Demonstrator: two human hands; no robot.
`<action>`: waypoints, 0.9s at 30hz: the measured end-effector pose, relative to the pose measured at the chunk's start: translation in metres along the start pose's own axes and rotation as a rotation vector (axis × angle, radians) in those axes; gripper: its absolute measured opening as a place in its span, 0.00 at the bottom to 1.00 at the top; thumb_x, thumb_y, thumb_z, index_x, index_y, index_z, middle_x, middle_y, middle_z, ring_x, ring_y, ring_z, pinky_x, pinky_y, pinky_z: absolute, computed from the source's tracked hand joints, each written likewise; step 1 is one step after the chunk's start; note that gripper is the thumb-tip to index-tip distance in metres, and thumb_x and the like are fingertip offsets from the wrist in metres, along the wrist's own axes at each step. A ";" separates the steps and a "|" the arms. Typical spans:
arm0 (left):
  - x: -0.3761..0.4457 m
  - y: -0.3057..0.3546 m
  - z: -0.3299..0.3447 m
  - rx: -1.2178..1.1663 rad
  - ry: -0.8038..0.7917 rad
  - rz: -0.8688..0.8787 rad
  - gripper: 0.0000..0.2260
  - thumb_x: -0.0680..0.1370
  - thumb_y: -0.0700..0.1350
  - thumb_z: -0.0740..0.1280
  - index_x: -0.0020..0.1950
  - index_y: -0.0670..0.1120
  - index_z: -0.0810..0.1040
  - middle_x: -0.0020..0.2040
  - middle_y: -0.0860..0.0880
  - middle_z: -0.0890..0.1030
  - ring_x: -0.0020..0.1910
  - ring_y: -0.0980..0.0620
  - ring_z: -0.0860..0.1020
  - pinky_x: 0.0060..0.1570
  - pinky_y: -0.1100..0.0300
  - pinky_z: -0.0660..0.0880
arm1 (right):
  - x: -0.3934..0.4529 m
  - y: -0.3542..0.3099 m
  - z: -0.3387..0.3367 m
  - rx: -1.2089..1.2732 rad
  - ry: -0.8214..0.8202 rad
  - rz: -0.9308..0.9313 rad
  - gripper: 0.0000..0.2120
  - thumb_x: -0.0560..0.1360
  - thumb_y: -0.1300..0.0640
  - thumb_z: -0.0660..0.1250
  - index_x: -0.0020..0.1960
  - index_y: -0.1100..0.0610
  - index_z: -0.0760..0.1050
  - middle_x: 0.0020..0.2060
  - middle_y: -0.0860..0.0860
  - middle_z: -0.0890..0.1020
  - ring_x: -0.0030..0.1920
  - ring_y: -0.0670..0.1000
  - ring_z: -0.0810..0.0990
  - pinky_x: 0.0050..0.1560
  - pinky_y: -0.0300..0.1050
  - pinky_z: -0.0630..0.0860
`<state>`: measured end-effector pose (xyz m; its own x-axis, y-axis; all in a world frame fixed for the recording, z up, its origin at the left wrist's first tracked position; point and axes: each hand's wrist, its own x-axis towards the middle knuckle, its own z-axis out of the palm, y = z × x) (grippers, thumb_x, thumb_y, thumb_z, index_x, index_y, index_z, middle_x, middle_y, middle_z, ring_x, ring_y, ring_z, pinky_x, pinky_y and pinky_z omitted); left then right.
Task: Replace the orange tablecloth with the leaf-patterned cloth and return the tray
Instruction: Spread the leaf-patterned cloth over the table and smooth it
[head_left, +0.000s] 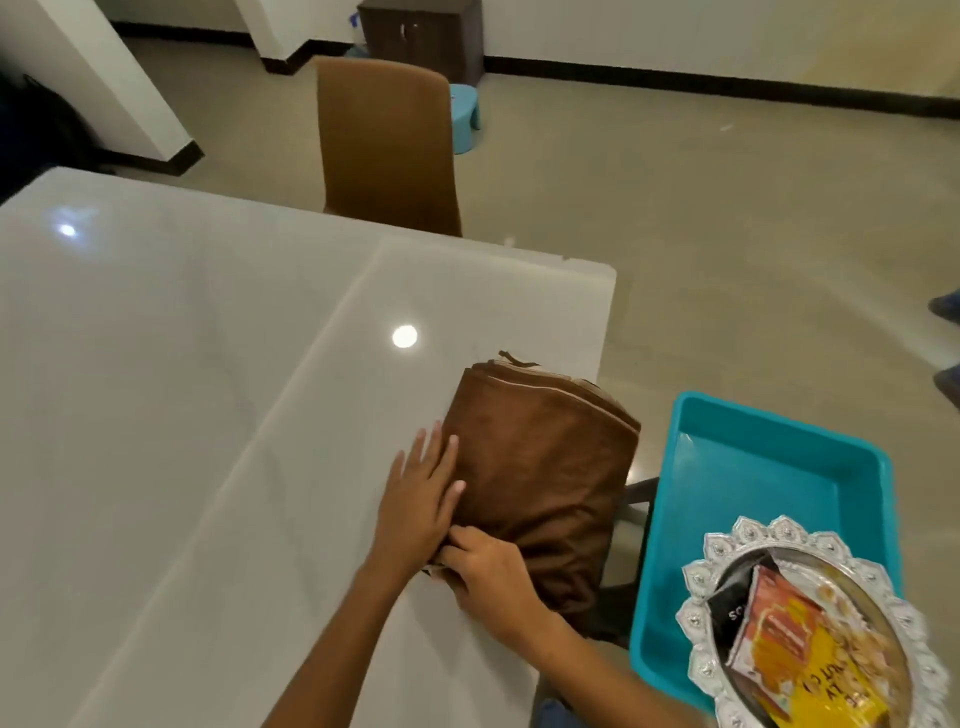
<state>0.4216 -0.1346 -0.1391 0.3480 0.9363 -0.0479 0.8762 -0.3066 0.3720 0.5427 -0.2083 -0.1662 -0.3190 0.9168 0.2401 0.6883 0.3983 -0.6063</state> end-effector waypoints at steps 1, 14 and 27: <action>-0.002 -0.005 0.006 0.030 -0.048 0.055 0.27 0.80 0.60 0.37 0.76 0.51 0.50 0.77 0.51 0.47 0.76 0.51 0.47 0.73 0.52 0.48 | -0.005 -0.006 0.004 0.017 0.000 -0.008 0.06 0.71 0.53 0.68 0.46 0.52 0.81 0.43 0.47 0.81 0.40 0.47 0.78 0.33 0.40 0.76; -0.022 -0.035 0.014 0.193 -0.184 0.165 0.24 0.83 0.55 0.39 0.74 0.51 0.61 0.73 0.46 0.65 0.71 0.48 0.66 0.68 0.45 0.57 | -0.033 -0.019 -0.009 -0.373 0.172 0.399 0.24 0.78 0.38 0.56 0.69 0.48 0.68 0.72 0.52 0.65 0.74 0.52 0.59 0.72 0.63 0.54; -0.095 -0.124 -0.006 0.199 -0.005 -0.049 0.24 0.83 0.54 0.40 0.74 0.49 0.61 0.72 0.43 0.67 0.71 0.44 0.66 0.70 0.47 0.55 | 0.008 -0.067 0.054 -0.453 -0.120 0.371 0.31 0.77 0.33 0.48 0.76 0.46 0.53 0.76 0.53 0.54 0.76 0.57 0.51 0.71 0.64 0.51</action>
<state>0.2777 -0.1844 -0.1750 0.3044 0.9502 -0.0667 0.9406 -0.2888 0.1784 0.4585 -0.2290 -0.1642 -0.0575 0.9979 -0.0291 0.9687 0.0487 -0.2434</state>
